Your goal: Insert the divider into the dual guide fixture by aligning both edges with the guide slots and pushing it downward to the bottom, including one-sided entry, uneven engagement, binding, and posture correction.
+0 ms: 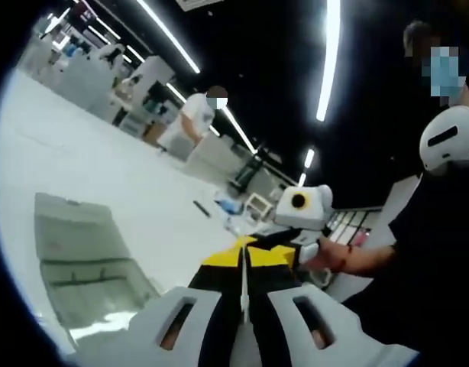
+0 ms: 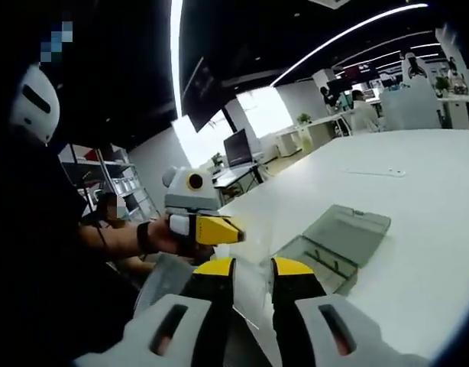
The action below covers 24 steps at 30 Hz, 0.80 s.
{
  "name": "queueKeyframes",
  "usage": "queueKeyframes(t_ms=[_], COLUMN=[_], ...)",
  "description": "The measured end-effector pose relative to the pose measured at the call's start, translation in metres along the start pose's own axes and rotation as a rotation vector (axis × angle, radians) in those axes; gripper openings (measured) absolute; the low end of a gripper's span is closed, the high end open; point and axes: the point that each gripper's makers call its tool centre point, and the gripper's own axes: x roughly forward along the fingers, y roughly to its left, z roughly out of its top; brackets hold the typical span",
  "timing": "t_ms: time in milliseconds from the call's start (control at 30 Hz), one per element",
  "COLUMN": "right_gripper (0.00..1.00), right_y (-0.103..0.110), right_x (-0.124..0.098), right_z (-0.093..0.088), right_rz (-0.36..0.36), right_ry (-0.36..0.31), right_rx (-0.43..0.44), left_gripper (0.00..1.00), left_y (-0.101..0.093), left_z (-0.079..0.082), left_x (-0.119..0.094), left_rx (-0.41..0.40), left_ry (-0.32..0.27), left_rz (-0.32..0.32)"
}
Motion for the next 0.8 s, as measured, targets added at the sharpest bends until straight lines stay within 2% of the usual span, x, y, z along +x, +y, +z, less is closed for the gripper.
queueKeyframes(t_ms=[200, 300, 633, 800], right_gripper=[0.15, 0.16, 0.07, 0.06], right_y=[0.005, 0.009, 0.014, 0.017], right_x=[-0.001, -0.002, -0.006, -0.007], right_z=[0.000, 0.004, 0.012, 0.015], right_rz=[0.037, 0.069, 0.104, 0.131], right_ry=[-0.005, -0.027, -0.079, -0.093], right_rx=[0.025, 0.058, 0.117, 0.134], left_gripper=[0.00, 0.00, 0.00, 0.00], left_y=[-0.001, -0.002, -0.009, -0.011], left_z=[0.004, 0.009, 0.014, 0.016], left_x=[-0.001, -0.001, -0.003, -0.003], left_rx=[-0.011, -0.043, -0.083, -0.101], left_ry=[-0.022, -0.058, -0.102, -0.123], left_rz=[-0.008, -0.024, -0.066, -0.083])
